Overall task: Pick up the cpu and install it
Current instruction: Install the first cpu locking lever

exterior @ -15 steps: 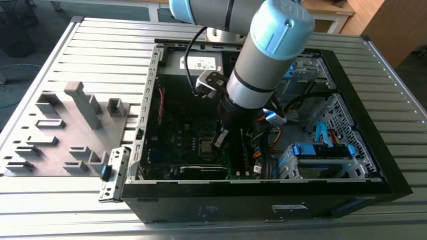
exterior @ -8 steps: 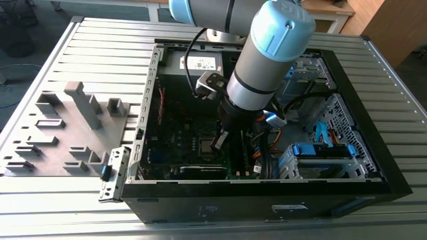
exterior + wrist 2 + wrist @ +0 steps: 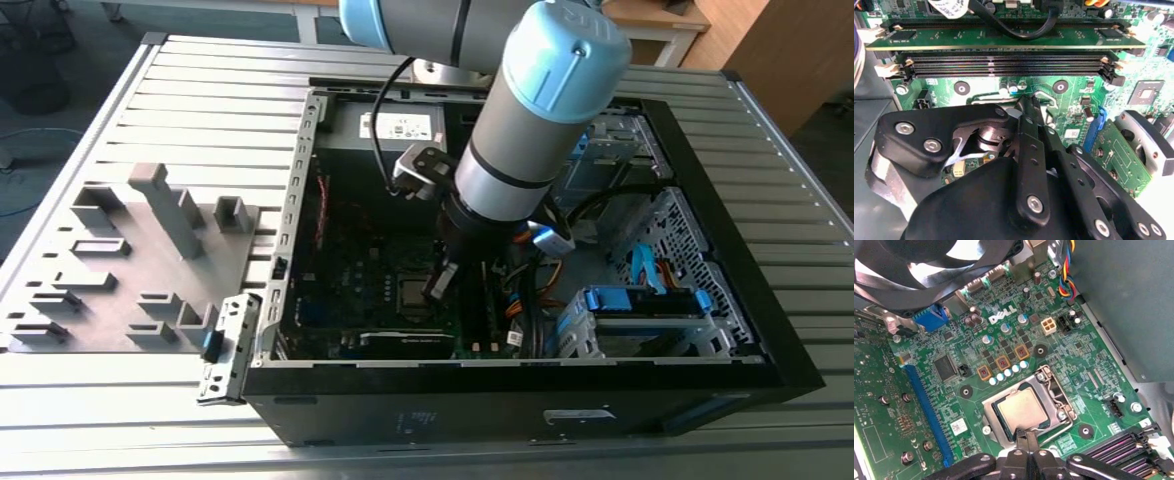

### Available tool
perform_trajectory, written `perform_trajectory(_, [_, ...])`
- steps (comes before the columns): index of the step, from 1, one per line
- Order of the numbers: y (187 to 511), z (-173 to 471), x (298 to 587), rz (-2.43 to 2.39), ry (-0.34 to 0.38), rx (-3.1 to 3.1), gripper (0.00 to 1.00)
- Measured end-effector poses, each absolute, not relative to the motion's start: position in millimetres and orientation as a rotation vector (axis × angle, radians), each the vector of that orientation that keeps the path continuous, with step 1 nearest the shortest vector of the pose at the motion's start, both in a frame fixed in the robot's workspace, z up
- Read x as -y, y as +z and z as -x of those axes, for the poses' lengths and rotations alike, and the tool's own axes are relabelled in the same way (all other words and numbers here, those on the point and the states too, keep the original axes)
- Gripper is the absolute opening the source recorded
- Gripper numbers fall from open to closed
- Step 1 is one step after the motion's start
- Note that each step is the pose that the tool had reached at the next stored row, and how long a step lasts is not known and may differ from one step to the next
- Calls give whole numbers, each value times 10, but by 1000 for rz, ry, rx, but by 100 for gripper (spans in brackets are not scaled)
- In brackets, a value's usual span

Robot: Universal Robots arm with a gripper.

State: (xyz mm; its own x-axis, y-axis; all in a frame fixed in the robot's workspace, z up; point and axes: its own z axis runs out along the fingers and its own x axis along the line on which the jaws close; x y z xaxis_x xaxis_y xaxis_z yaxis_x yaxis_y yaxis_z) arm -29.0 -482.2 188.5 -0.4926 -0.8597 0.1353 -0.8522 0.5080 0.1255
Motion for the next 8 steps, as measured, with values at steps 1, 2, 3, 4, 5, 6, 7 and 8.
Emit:
perform_trajectory(1, [1883,288,4822,-1473,-61,2567,11])
perform_trajectory(2, [1881,288,4822,-1472,-59,2567,11])
perform_trajectory(3, [1877,287,4822,-1472,-58,2566,11])
perform_trajectory(4, [1873,287,4822,-1472,-57,2566,11])
perform_trajectory(5, [1868,287,4823,-1471,-56,2566,11])
perform_trajectory(6, [1862,287,4823,-1471,-56,2565,11])
perform_trajectory(7, [1857,287,4823,-1471,-55,2565,11])
perform_trajectory(8, [1853,286,4823,-1471,-55,2565,11])
